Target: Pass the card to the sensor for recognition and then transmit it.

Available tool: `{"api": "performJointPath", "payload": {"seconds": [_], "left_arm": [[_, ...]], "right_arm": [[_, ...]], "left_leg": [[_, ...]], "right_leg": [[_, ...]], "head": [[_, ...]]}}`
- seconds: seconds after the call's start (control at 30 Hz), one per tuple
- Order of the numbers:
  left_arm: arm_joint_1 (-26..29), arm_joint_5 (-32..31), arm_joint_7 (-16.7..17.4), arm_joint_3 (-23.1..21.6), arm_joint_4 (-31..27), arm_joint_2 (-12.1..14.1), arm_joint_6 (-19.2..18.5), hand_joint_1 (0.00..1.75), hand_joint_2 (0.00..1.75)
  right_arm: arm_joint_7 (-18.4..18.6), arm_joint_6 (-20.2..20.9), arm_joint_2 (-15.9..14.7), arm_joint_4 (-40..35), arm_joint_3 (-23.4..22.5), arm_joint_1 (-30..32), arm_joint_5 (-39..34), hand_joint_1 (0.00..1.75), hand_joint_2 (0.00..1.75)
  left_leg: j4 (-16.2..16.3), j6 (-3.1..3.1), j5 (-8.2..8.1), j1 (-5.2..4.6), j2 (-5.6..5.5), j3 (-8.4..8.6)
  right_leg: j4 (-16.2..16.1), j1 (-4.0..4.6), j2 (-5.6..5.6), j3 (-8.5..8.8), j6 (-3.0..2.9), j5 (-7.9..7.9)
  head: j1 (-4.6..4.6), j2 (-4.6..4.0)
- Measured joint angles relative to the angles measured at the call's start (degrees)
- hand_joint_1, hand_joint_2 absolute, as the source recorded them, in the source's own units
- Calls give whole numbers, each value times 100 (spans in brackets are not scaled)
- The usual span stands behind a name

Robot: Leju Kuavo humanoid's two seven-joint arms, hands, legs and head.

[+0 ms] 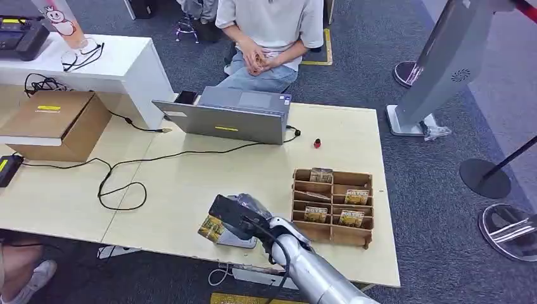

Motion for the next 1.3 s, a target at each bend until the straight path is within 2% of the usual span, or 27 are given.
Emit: {"api": "performJointPath", "payload": {"seconds": [0.23, 0.33, 0.5, 0.6, 1.07, 1.3], "left_arm": [[21, 68, 2, -28, 0, -26, 11, 0, 0], [29, 70, 2, -35, 0, -28, 13, 0, 0], [39, 81, 13, -90, 0, -31, 9, 0, 0], [37, 87, 46, -103, 0, -35, 7, 0, 0], [37, 120, 74, -131, -20, -46, 0, 0, 0], [39, 164, 79, -133, -28, -52, 4, 0, 0]], "right_arm": [[186, -684, -4, -76, 22, -6, 422, 175, 175], [221, -745, -4, -76, 37, -12, 498, 175, 175], [483, -952, -28, -40, 205, -38, 1087, 175, 175], [592, -1023, -33, 57, 354, -49, 1453, 175, 175], [719, -1007, -33, 310, 562, -82, 1976, 175, 175], [850, -1270, -33, 365, 643, -96, 2356, 175, 175]], "left_leg": [[0, 0, 0, 0, 0, 0], [0, 0, 0, 0, 0, 0], [0, 0, 0, 0, 0, 0], [0, 0, 0, 0, 0, 0], [0, 0, 0, 0, 0, 0], [0, 0, 0, 0, 0, 0]], "right_leg": [[0, 0, 0, 0, 0, 0], [0, 0, 0, 0, 0, 0], [0, 0, 0, 0, 0, 0], [0, 0, 0, 0, 0, 0], [0, 0, 0, 0, 0, 0], [0, 0, 0, 0, 0, 0]], "head": [[2, 0], [0, 0], [0, 0], [0, 0], [2, 0], [0, 0]]}}
